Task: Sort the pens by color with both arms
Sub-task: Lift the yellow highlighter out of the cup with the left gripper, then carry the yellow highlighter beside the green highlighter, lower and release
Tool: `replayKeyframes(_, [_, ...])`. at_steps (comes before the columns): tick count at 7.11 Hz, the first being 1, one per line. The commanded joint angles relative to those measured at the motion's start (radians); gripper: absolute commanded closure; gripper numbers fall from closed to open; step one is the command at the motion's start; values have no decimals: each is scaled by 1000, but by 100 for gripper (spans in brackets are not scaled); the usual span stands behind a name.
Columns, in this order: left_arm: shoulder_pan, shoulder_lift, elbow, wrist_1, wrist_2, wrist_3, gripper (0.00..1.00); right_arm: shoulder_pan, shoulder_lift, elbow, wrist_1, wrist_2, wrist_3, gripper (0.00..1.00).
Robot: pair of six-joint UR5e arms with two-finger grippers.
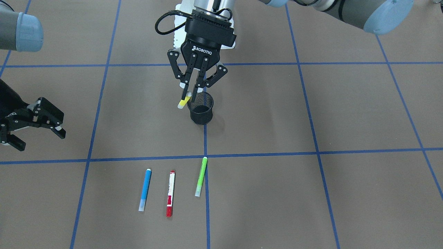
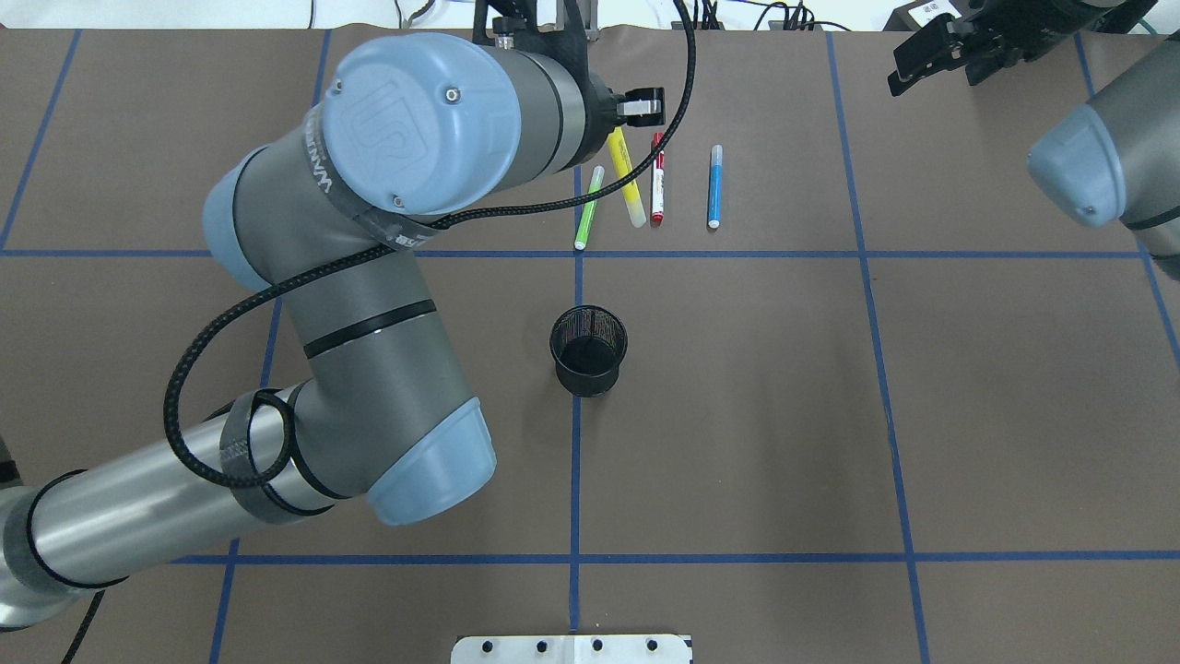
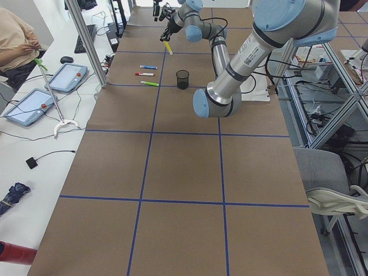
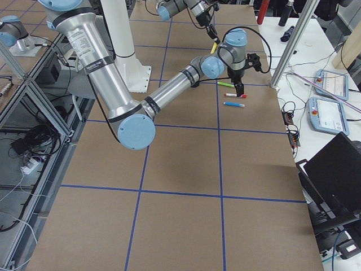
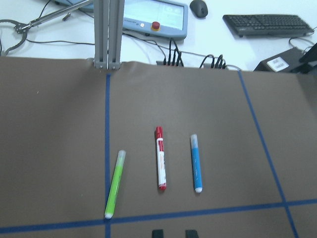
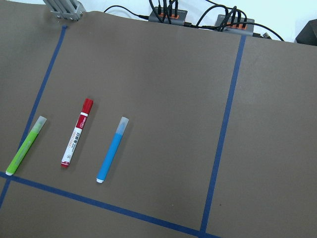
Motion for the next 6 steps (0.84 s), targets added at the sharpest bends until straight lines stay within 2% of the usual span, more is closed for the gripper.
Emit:
replayKeyframes(1, [-50, 8, 136, -246, 92, -1, 100, -1, -6, 0, -1, 0, 0, 0])
replayKeyframes(4, [-121, 8, 409, -630, 135, -1, 100, -1, -8, -15, 2, 0, 0, 0])
replayKeyframes(5, [-133, 8, 476, -706, 165, 0, 100, -1, -8, -17, 2, 0, -2, 0])
replayKeyframes(6, [-132, 10, 542, -714, 229, 3, 100, -1, -8, -17, 3, 0, -2, 0])
